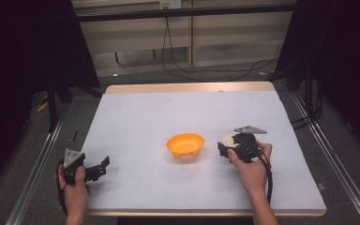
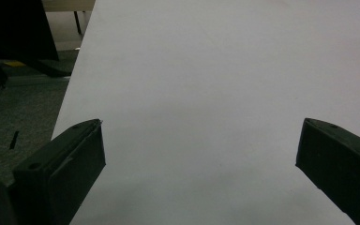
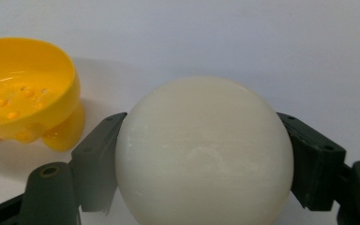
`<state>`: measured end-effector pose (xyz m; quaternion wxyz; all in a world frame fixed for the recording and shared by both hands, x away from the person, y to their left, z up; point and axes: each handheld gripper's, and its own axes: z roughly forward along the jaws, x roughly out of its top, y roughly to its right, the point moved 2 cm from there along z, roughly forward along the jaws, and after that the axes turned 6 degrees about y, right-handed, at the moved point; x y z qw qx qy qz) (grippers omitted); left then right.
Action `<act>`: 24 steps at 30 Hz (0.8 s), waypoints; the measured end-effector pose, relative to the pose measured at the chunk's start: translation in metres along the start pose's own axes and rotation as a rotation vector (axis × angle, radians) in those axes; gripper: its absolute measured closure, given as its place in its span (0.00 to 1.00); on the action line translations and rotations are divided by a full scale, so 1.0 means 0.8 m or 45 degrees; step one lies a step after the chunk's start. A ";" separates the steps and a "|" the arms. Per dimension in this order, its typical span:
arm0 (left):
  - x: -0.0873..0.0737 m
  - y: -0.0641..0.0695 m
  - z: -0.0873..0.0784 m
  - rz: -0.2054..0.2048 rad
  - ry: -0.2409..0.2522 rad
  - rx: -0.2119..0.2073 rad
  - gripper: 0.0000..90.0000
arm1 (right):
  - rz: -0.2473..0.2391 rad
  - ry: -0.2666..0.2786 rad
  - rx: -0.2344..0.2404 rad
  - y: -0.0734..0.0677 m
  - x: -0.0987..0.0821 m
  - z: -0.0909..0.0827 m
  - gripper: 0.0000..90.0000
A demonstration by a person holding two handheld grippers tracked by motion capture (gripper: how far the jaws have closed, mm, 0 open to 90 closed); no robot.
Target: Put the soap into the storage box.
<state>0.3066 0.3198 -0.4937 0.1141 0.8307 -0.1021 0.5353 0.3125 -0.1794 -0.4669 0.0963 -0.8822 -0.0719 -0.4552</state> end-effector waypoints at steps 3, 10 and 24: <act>0.000 -0.001 0.000 0.007 -0.008 0.003 0.02 | -0.005 -0.001 0.007 -0.003 0.003 0.000 0.26; 0.000 -0.001 0.000 0.001 -0.007 0.003 0.02 | -0.015 0.007 0.014 -0.008 0.012 0.000 0.26; 0.000 -0.001 -0.001 0.005 -0.003 0.006 0.02 | -0.023 0.021 0.030 -0.020 0.026 0.002 0.26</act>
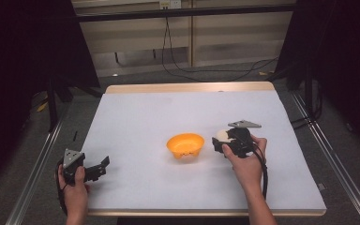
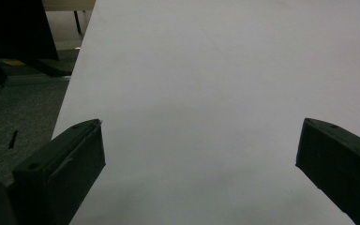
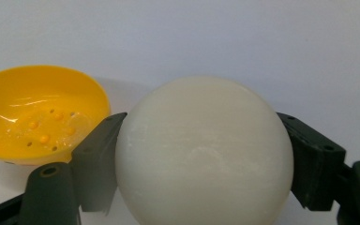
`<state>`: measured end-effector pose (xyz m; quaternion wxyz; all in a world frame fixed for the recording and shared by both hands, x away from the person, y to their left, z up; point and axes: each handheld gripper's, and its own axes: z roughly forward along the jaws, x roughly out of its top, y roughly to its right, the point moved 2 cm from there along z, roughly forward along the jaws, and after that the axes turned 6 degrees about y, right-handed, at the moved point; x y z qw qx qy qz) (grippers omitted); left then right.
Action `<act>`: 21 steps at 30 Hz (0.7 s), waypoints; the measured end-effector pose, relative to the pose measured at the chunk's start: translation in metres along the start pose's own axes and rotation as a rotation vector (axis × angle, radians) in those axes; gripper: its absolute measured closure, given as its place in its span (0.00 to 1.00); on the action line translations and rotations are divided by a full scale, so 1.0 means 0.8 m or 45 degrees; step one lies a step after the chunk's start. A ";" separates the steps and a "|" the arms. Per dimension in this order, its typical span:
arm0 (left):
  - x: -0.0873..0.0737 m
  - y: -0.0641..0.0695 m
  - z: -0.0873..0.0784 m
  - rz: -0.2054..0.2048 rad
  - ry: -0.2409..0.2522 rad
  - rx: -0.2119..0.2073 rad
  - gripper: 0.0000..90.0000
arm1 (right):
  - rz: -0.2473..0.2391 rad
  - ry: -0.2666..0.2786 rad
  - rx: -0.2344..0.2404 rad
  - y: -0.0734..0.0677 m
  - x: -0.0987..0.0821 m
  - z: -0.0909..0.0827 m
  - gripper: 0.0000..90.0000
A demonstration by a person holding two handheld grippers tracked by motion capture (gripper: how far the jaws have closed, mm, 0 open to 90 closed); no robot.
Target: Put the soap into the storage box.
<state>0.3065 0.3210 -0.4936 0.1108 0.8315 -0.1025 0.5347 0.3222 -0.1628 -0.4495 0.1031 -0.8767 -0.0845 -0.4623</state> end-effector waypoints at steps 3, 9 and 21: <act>0.000 0.000 0.000 -0.007 0.005 -0.001 0.01 | -0.005 0.006 0.009 -0.004 0.004 0.000 0.26; 0.000 0.000 0.000 -0.007 0.005 -0.001 0.02 | -0.019 0.005 0.020 -0.010 0.012 0.002 0.26; 0.000 0.000 0.001 -0.008 -0.001 -0.005 0.01 | -0.054 0.019 0.048 -0.028 0.030 0.006 0.26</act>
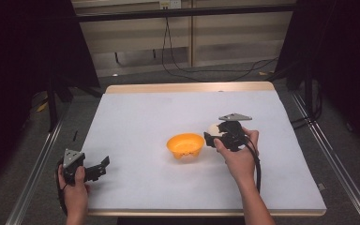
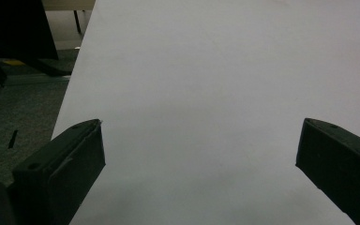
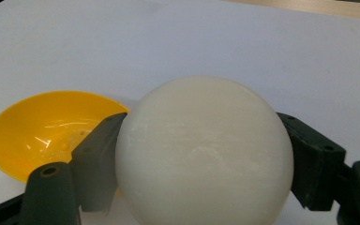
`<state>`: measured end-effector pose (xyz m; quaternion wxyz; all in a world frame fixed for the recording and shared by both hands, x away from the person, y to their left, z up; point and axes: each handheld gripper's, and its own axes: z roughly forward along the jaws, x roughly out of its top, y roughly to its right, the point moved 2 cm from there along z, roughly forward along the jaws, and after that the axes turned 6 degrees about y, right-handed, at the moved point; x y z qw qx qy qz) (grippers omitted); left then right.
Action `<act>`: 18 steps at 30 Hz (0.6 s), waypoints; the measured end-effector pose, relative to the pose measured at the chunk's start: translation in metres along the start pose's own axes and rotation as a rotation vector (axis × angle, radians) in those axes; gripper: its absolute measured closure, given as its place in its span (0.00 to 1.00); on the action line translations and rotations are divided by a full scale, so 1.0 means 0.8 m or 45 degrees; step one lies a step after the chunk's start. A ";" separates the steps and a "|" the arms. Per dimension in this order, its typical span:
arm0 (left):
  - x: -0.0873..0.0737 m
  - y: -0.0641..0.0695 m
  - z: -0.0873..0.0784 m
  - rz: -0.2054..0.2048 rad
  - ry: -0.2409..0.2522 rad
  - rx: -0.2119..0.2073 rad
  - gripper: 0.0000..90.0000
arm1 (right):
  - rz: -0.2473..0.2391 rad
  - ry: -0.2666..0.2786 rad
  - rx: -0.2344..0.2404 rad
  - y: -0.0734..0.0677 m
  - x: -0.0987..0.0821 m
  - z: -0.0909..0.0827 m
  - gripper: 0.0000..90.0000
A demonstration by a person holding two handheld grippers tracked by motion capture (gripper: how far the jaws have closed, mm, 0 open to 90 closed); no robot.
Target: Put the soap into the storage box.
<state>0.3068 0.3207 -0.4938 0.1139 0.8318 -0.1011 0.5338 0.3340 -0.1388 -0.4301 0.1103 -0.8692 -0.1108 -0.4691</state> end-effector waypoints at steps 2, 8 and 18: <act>0.000 0.000 0.000 0.008 0.000 0.005 0.01 | -0.004 -0.001 0.007 -0.004 0.001 0.002 0.26; 0.000 0.000 0.000 0.000 0.000 -0.001 0.01 | -0.013 -0.009 0.027 -0.017 0.004 0.009 0.26; 0.000 0.000 0.000 -0.003 -0.002 -0.002 0.01 | -0.031 -0.017 0.059 -0.035 0.007 0.019 0.26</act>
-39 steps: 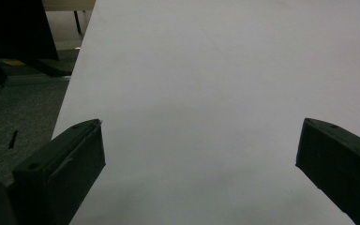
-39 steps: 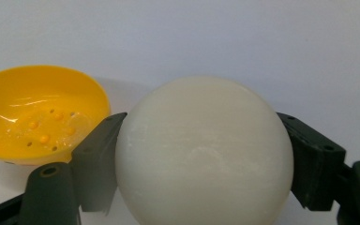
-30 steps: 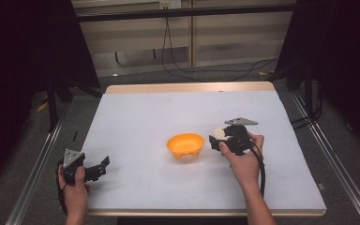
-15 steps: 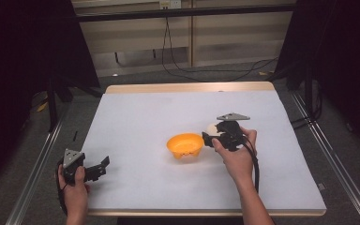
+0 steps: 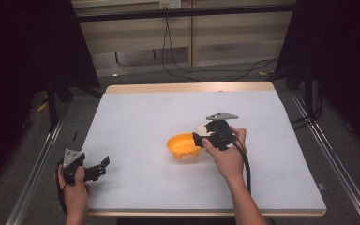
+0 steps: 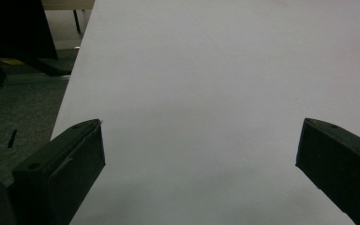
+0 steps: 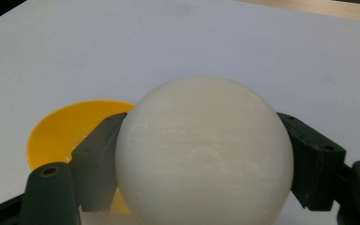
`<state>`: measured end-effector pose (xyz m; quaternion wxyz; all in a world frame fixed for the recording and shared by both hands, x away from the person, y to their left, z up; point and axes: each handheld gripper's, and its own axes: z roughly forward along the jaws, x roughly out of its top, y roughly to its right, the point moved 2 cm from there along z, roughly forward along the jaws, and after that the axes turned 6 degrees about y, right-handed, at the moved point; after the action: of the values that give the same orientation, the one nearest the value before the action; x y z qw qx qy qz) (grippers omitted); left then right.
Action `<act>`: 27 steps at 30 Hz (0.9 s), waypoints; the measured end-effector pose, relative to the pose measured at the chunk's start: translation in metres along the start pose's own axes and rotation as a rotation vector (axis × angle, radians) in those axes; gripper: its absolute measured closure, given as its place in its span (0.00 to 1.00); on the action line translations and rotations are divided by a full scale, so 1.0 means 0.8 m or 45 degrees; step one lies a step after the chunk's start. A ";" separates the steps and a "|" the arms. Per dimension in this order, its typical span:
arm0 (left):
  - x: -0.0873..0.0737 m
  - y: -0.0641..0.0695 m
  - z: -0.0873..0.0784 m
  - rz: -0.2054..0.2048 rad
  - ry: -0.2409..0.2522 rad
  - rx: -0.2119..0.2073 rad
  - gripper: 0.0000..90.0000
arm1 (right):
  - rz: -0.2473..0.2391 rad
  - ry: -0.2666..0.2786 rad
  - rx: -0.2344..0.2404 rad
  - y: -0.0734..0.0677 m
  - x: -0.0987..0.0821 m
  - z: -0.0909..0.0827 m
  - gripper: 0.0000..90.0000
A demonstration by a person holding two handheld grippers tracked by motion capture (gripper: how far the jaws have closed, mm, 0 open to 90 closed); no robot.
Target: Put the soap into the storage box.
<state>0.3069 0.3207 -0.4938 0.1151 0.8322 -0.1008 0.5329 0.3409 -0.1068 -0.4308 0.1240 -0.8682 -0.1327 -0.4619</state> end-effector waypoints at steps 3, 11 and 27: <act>0.000 0.000 0.000 -0.001 0.000 -0.001 0.01 | -0.004 -0.006 0.009 -0.005 0.001 0.002 0.26; 0.000 0.000 0.000 -0.001 -0.002 -0.001 0.01 | -0.019 -0.016 0.033 -0.018 0.003 0.008 0.26; 0.000 0.000 0.000 -0.002 -0.002 -0.001 0.01 | -0.040 -0.052 0.058 -0.041 -0.001 0.025 0.26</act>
<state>0.3071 0.3209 -0.4939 0.1159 0.8326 -0.1005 0.5322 0.3444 -0.0693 -0.4395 0.1338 -0.8721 -0.1595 -0.4429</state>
